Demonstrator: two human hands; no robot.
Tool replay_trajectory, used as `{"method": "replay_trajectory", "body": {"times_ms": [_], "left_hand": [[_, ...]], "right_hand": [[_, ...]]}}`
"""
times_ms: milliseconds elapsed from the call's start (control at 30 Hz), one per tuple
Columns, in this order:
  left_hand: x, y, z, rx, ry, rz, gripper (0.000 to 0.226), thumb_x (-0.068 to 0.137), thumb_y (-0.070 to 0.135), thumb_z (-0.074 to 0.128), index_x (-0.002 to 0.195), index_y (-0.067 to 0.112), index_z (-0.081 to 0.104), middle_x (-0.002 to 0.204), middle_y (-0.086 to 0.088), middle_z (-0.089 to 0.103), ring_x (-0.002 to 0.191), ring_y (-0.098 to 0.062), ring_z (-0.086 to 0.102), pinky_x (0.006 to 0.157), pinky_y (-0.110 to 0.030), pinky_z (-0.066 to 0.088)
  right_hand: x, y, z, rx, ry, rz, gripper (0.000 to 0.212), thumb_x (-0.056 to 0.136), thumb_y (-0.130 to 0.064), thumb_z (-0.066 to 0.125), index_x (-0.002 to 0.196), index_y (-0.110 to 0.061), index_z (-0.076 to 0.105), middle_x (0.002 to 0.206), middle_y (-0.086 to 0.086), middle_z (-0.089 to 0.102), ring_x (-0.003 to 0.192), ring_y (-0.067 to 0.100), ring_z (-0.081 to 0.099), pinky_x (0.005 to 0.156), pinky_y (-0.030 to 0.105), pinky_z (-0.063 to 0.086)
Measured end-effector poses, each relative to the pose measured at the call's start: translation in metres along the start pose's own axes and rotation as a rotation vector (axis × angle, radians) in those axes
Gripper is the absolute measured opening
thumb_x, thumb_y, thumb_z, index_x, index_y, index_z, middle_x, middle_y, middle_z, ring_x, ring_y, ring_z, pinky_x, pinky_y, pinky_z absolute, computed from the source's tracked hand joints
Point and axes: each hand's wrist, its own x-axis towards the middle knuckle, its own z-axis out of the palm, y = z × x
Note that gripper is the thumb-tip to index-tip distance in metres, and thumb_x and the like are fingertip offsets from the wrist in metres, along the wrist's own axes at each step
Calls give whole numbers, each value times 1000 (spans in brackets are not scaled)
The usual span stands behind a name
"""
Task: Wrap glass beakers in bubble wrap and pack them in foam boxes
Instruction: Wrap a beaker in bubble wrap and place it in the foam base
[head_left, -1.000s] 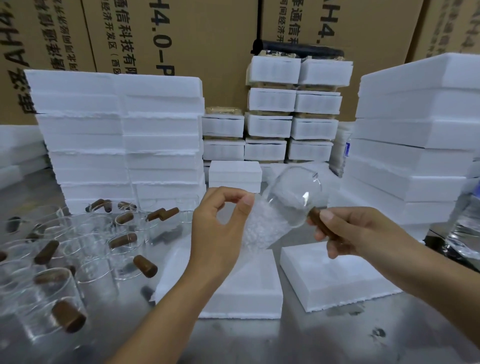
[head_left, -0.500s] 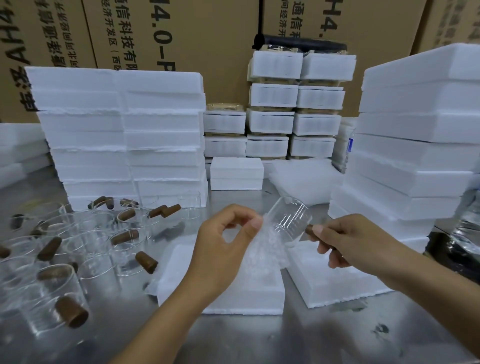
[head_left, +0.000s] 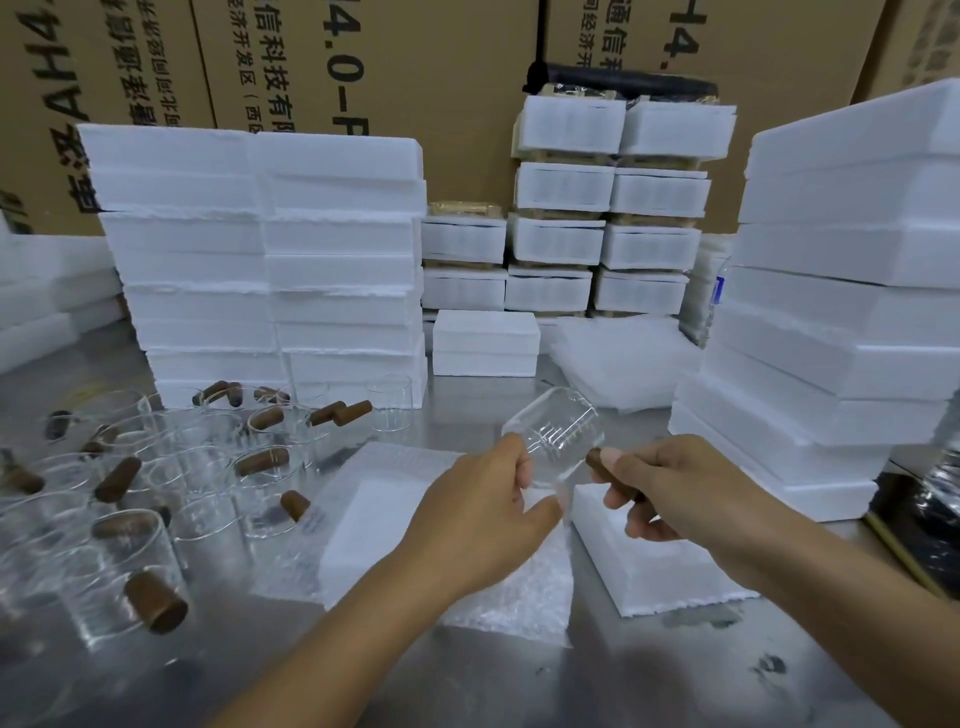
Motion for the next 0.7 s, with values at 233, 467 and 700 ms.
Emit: {"method": "replay_trajectory", "body": {"times_ms": [233, 467, 700], "left_hand": [[7, 3, 0, -65, -28, -162, 25, 78, 16, 55, 69, 26, 33, 65, 5, 46, 59, -19, 44, 57, -28, 36], [15, 6, -14, -507, 194, -307, 24, 84, 3, 51, 73, 18, 36, 63, 0, 62, 61, -11, 55, 52, -16, 37], [14, 20, -26, -560, 236, -108, 22, 89, 2, 51, 78, 20, 43, 70, -10, 61, 63, -8, 53, 51, -11, 39]], "right_hand": [[-8, 1, 4, 64, 61, -8, 28, 93, -30, 56, 78, -11, 70, 62, -3, 63, 39, 6, 50, 51, 20, 48], [-19, 4, 3, -48, 95, -74, 27, 94, -33, 53, 79, -17, 69, 68, -4, 63, 38, 3, 48, 54, 21, 41], [-18, 0, 3, -500, 177, -345, 37, 92, -36, 53, 78, -4, 64, 57, -2, 45, 49, 9, 37, 53, 13, 35]]}}
